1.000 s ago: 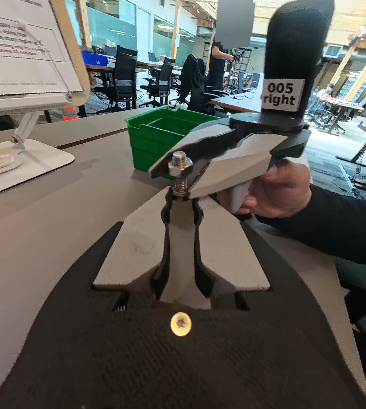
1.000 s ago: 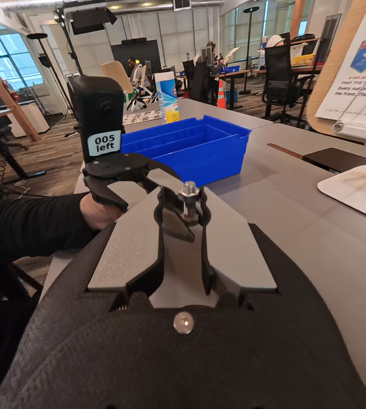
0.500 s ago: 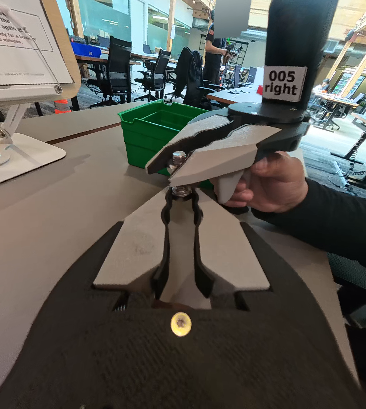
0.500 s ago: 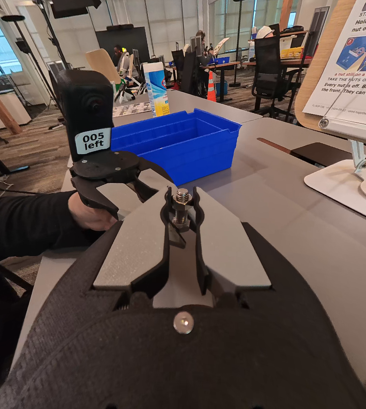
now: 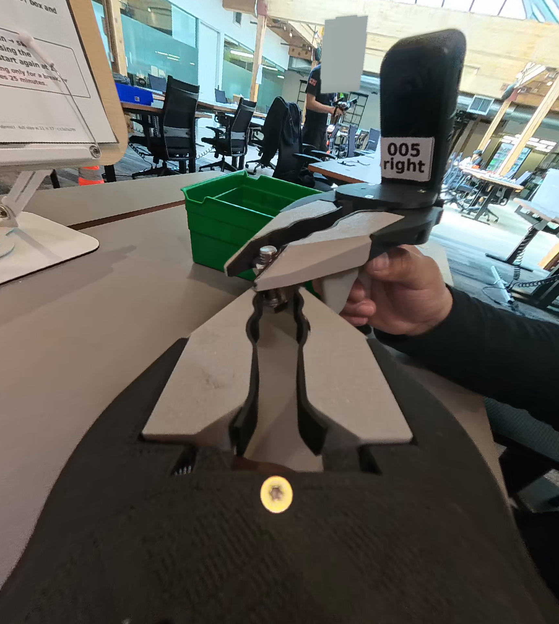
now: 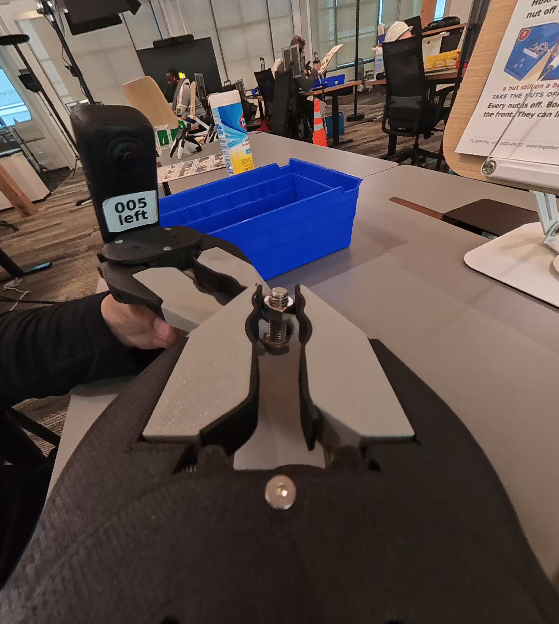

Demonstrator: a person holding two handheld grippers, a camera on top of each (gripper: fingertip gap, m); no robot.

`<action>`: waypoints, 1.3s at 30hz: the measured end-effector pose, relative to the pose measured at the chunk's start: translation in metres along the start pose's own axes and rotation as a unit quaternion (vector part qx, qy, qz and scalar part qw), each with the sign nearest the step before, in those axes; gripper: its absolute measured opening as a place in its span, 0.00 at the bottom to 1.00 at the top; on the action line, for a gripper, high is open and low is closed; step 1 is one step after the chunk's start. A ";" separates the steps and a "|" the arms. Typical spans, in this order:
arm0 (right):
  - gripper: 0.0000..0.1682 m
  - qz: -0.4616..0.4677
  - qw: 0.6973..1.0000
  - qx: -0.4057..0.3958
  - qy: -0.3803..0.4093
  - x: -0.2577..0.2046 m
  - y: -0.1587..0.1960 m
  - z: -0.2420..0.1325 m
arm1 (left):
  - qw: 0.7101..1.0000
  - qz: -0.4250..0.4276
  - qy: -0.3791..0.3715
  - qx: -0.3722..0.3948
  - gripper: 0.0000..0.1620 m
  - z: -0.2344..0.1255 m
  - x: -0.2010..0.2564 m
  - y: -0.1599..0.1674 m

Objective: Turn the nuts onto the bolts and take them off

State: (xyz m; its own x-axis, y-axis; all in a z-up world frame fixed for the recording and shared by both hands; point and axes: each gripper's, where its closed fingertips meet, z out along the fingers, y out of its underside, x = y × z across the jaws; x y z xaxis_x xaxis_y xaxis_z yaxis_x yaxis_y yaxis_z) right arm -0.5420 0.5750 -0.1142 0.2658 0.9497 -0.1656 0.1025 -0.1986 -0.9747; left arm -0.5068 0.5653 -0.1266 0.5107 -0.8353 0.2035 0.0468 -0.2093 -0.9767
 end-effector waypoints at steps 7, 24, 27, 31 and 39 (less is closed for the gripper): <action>0.10 0.001 1.000 0.008 -0.013 -0.005 -0.003 0.001 | 1.000 0.000 0.000 0.006 0.04 -0.002 -0.001 -0.002; 0.12 -0.002 1.000 0.020 -0.015 -0.002 -0.007 -0.006 | 0.999 0.016 -0.040 0.008 0.04 -0.006 -0.014 -0.004; 0.13 -0.002 1.000 0.016 -0.027 -0.009 -0.003 0.000 | 1.000 0.022 -0.015 0.006 0.04 -0.003 -0.003 -0.004; 0.15 0.002 0.999 0.027 -0.028 -0.010 -0.006 0.002 | 0.999 0.038 -0.017 -0.007 0.04 0.001 0.000 0.001; 0.15 0.009 0.999 0.033 -0.025 -0.004 -0.010 -0.006 | 0.999 0.004 -0.045 0.025 0.04 -0.010 -0.019 -0.009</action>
State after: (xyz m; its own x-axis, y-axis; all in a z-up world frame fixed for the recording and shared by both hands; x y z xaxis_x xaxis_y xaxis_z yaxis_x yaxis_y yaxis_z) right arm -0.5386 0.5717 -0.1030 0.2192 0.9570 -0.1898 0.0344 -0.2019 -0.9788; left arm -0.5255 0.5782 -0.1211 0.5869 -0.7867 0.1914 0.0840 -0.1759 -0.9808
